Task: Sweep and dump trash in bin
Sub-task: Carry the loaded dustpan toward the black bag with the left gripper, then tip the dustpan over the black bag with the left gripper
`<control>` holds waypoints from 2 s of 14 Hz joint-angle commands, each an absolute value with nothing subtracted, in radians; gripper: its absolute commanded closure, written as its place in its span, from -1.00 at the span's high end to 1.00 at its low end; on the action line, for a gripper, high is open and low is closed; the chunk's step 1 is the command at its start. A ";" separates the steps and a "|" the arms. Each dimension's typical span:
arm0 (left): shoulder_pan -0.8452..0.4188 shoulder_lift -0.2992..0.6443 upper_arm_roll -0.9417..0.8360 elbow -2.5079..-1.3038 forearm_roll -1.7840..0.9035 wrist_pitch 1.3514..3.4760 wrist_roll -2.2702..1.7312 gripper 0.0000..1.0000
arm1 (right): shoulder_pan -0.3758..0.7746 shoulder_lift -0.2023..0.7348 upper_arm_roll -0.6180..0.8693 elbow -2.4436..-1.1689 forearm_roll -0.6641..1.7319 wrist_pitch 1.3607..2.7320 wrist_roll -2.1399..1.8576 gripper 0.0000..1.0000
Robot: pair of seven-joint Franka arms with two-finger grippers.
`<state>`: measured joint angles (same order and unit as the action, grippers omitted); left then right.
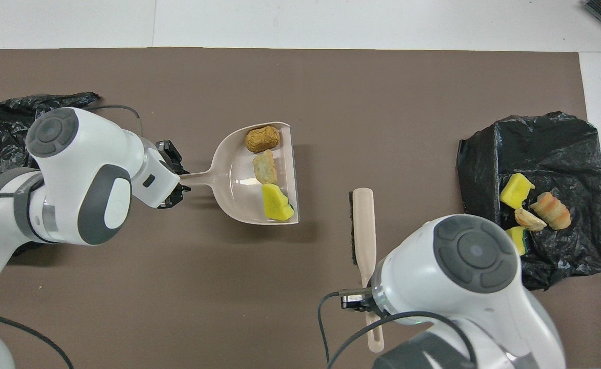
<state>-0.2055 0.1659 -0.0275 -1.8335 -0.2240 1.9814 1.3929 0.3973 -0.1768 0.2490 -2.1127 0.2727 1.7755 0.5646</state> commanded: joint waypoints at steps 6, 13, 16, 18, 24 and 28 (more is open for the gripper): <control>-0.039 0.166 -0.028 -1.579 -0.226 1.709 1.481 -1.00 | 0.541 -0.038 0.250 -2.120 0.307 1.962 0.741 -1.00; 0.214 0.173 -0.026 -1.557 -0.164 1.695 1.725 -1.00 | 0.594 -0.011 0.250 -2.169 0.301 1.977 0.741 -1.00; 0.342 0.211 -0.026 -1.502 -0.100 1.694 1.814 -1.00 | 0.597 -0.009 0.250 -2.200 0.298 2.009 0.742 -1.00; 0.364 0.250 -0.025 -1.448 -0.011 1.706 1.862 -1.00 | 0.598 -0.002 0.250 -2.215 0.298 2.040 0.750 -1.00; 0.428 0.293 -0.020 -1.402 0.283 1.889 1.919 -1.00 | 0.598 0.024 0.250 -2.220 0.298 2.060 0.752 -0.70; 0.430 0.270 -0.018 -1.485 0.501 2.040 1.879 -1.00 | 0.598 0.026 0.250 -2.226 0.298 2.063 0.741 -0.37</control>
<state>0.4261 0.2837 -0.0125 -1.4412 0.4073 1.9735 1.9033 0.5951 0.0290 0.2514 -2.2123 0.2939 2.0319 0.7276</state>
